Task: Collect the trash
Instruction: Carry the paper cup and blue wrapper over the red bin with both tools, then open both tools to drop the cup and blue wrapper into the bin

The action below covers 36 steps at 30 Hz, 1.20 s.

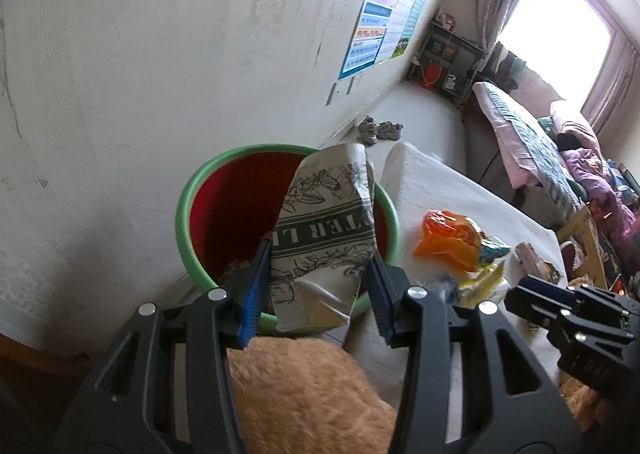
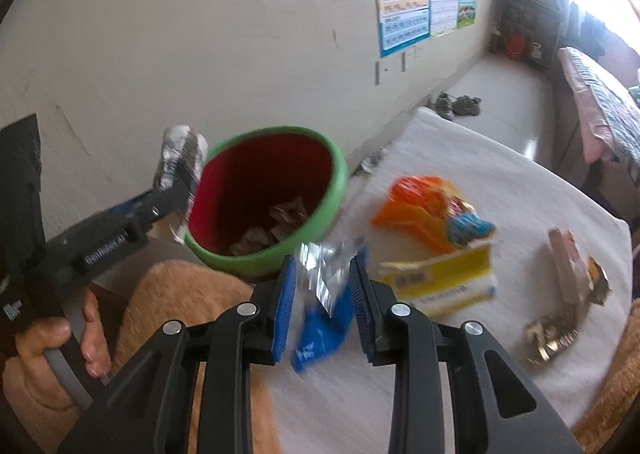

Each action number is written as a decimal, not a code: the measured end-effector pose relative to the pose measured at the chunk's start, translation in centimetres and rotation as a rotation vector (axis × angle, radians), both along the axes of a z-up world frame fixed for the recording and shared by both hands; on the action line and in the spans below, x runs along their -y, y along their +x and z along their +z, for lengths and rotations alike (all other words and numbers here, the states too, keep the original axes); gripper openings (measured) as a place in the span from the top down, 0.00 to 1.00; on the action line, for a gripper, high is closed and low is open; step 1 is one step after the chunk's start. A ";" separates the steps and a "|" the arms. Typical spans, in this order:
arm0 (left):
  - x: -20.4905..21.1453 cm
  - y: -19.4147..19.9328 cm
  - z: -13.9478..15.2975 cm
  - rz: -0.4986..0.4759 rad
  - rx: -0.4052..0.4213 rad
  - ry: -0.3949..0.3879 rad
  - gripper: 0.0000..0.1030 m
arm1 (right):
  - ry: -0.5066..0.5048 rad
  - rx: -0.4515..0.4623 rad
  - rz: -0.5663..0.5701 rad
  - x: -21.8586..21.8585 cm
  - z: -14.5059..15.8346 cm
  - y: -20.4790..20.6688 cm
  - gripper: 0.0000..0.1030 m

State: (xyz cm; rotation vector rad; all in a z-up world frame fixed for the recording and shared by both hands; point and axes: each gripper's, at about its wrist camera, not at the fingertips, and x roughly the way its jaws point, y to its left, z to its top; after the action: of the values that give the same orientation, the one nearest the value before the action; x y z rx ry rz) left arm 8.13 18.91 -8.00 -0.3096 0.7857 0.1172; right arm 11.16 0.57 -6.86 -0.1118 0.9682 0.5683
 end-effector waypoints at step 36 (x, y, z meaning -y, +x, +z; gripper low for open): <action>-3.1 0.7 -1.6 0.023 -0.049 -0.039 0.58 | 0.110 -0.222 -0.076 1.5 -3.3 2.9 0.93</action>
State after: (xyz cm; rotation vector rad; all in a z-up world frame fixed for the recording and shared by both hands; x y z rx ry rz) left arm 8.88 22.03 -9.62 -0.3537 0.8343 0.1318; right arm 14.07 -0.89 -10.15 0.0882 1.1490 0.5705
